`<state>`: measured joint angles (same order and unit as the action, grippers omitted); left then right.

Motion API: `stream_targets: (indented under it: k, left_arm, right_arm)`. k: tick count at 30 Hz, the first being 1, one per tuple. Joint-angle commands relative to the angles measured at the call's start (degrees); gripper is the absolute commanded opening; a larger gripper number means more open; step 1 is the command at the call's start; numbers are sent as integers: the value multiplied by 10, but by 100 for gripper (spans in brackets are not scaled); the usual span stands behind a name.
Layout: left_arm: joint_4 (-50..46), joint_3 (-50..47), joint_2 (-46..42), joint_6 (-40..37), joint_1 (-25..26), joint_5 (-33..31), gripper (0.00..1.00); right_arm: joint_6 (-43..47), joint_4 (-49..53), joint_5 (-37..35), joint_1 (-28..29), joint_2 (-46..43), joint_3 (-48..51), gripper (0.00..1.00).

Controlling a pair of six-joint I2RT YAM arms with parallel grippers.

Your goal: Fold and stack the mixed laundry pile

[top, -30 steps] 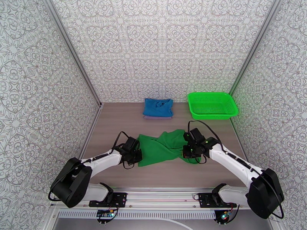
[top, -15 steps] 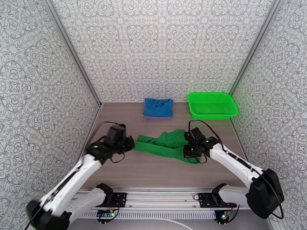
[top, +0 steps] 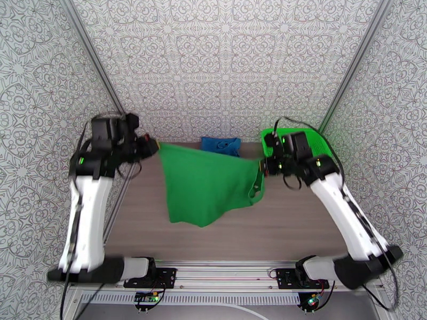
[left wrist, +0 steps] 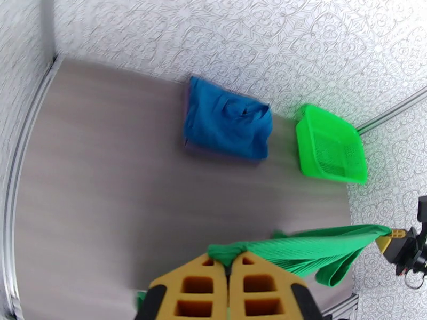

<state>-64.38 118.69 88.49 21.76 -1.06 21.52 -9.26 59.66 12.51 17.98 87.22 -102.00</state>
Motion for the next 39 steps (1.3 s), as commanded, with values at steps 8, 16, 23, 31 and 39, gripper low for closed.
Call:
stream_targets:
  k: [8, 16, 23, 31, 39]
  left_arm:
    - [10, 415, 282, -16, -63, 112, 0]
    - [152, -43, 2, -63, -40, 71, 0]
    - [307, -679, -355, 44, -12, -60, 0]
    - [285, -1039, -627, 285, 6, -123, 0]
    - [213, -1013, -654, 279, 0, -161, 0]
  right_arm:
    - [62, 202, 50, -83, 330, -580, 0]
    - [74, 26, 85, -88, 104, -141, 0]
    - [-9, -218, 139, -22, -56, 397, 0]
    - [-156, -392, 106, 146, -31, 668, 0]
    - [-162, -270, 12, 167, -108, 652, 0]
